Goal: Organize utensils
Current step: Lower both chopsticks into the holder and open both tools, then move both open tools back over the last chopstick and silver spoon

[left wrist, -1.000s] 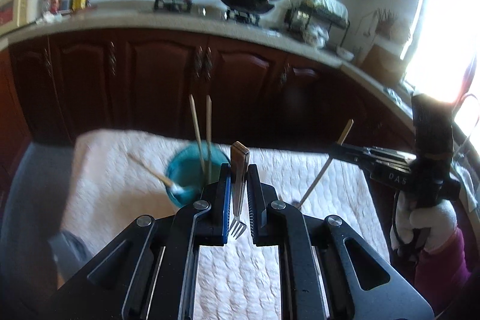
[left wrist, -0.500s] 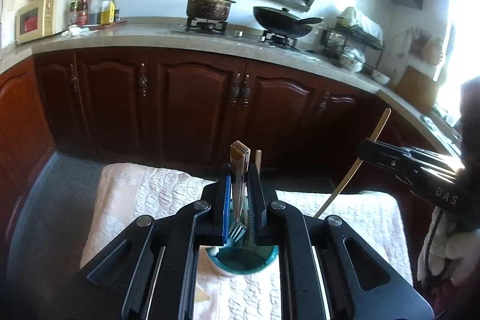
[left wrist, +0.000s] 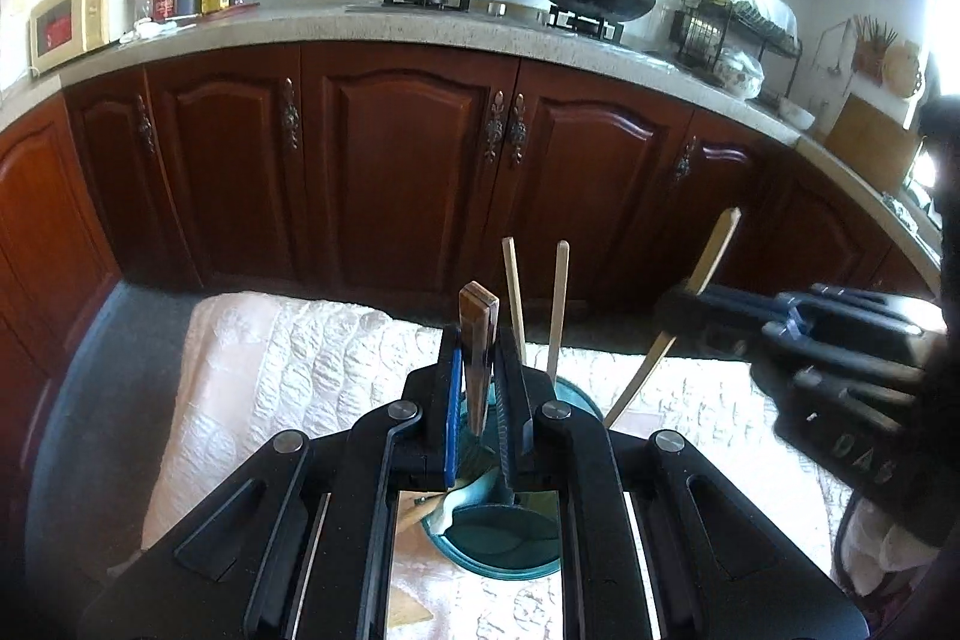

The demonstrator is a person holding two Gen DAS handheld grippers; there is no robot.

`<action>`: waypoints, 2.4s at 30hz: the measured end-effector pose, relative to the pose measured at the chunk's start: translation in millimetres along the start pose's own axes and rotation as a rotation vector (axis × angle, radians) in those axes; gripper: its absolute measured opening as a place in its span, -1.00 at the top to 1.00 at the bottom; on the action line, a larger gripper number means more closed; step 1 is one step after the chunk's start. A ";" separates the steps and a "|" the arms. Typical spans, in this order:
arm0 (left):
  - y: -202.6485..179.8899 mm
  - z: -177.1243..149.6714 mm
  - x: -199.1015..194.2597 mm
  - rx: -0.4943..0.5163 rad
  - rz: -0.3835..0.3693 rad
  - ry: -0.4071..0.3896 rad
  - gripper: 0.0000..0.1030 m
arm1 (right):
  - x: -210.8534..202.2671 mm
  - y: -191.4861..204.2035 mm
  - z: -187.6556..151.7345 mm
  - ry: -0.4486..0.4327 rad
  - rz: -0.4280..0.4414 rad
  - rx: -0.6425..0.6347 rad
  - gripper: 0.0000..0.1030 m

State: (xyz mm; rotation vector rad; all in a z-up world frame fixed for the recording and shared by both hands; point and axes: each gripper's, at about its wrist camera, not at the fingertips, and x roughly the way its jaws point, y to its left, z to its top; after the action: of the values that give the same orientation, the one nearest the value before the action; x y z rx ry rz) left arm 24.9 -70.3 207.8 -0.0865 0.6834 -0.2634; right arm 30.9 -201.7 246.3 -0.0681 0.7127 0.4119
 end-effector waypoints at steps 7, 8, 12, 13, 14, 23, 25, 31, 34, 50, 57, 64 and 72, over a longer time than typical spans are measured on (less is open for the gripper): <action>-1.2 -5.5 11.7 -0.007 0.000 0.028 0.83 | 38.1 -11.8 -20.8 0.101 0.044 0.048 0.90; -1.8 -6.0 12.0 -0.007 -0.002 0.030 0.83 | 41.2 -13.3 -22.8 0.108 0.047 0.055 0.90; -2.3 -6.8 11.9 -0.016 -0.009 0.040 0.83 | 40.7 -20.7 -24.6 0.103 0.083 0.097 0.90; -2.0 -6.6 11.7 -0.020 -0.012 0.041 0.83 | 39.7 -24.9 -25.5 0.102 0.093 0.116 0.86; -1.6 -6.7 11.3 -0.020 -0.018 0.045 0.83 | 38.0 -27.9 -26.2 0.101 0.101 0.129 0.77; 3.1 -7.1 -2.8 -0.047 -0.037 0.044 0.44 | 18.9 -42.5 -44.2 0.100 0.109 0.197 0.34; 4.9 -7.8 -8.6 -0.054 -0.036 0.032 0.31 | 13.5 -44.8 -46.6 0.093 0.113 0.216 0.34; 6.3 -11.1 -23.7 -0.071 -0.036 0.016 0.31 | -3.3 -41.9 -58.2 0.087 0.109 0.223 0.33; 0.6 -12.5 -33.8 -0.056 -0.024 -0.006 0.25 | -12.1 -39.1 -65.0 0.079 0.108 0.229 0.32; -63.4 -52.4 -55.8 0.074 -0.045 -0.010 0.07 | -59.0 -34.6 -107.2 0.055 -0.004 0.242 0.25; -94.0 -67.7 -53.7 0.123 -0.079 0.013 -0.02 | -82.2 -46.8 -125.6 0.053 -0.058 0.255 0.23; -117.3 -80.3 -45.2 0.157 -0.110 0.049 -0.04 | -99.2 -66.9 -150.1 0.078 -0.111 0.278 0.22; -126.1 -98.5 -22.0 0.147 -0.171 0.137 -0.06 | -96.9 -107.3 -195.1 0.161 -0.167 0.355 0.22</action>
State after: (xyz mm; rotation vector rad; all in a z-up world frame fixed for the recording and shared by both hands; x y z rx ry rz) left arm -80.6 -185.2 165.9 0.0137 0.7917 -0.4857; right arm -114.3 -372.4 152.8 0.1755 0.9222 0.1160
